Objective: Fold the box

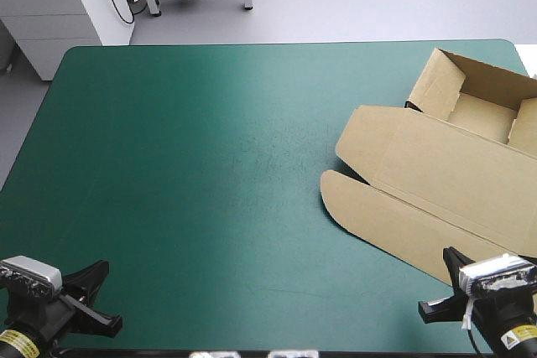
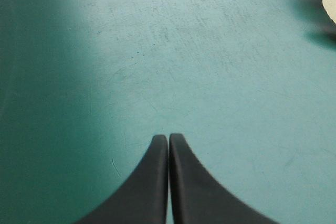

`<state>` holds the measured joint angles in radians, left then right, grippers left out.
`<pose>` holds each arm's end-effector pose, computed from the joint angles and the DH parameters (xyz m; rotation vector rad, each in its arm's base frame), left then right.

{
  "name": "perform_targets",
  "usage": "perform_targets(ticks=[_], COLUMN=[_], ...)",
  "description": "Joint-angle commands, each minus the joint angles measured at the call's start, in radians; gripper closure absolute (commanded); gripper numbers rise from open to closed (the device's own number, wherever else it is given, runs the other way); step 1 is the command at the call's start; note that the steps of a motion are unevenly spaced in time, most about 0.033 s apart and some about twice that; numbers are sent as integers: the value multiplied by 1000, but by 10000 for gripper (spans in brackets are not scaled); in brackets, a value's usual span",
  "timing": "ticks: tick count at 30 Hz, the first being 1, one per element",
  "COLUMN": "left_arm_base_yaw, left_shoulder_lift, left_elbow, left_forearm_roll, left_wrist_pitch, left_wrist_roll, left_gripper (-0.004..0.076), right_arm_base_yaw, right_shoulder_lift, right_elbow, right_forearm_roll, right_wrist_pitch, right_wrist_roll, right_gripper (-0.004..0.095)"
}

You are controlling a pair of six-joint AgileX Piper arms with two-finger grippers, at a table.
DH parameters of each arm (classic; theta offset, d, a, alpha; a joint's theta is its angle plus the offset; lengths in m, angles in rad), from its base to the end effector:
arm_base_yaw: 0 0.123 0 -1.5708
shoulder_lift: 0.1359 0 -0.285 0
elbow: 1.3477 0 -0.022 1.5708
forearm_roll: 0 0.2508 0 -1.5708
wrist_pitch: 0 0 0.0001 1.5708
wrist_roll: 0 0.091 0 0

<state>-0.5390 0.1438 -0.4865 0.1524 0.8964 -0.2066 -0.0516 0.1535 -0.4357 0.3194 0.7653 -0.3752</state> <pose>0.0277 -0.0040 0.2859 0.3595 2.0083 -0.2887 0.0365 0.0180 0.2832 -0.2313 1.9186 0.0842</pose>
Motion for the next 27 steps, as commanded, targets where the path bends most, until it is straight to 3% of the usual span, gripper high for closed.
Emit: perform_targets(ticks=[1, 10, 27], left_arm_base_yaw=[-1, -1, -1], left_shoulder_lift=[17, 1, -4], left_elbow=[-26, 22, 22], left_forearm_roll=[8, 4, 1], left_wrist_pitch=[-88, -147, -111], left_wrist_roll=[-1, 8, 6], left_gripper=[732, 732, 732], right_arm_base_yaw=[2, 2, 2], right_shoulder_lift=[-95, -187, -187], right_elbow=[26, 35, 35], right_forearm_roll=[23, 8, 8], right_wrist_pitch=[-82, -105, -105], right_wrist_roll=[17, 63, 65], right_gripper=[922, 922, 922])
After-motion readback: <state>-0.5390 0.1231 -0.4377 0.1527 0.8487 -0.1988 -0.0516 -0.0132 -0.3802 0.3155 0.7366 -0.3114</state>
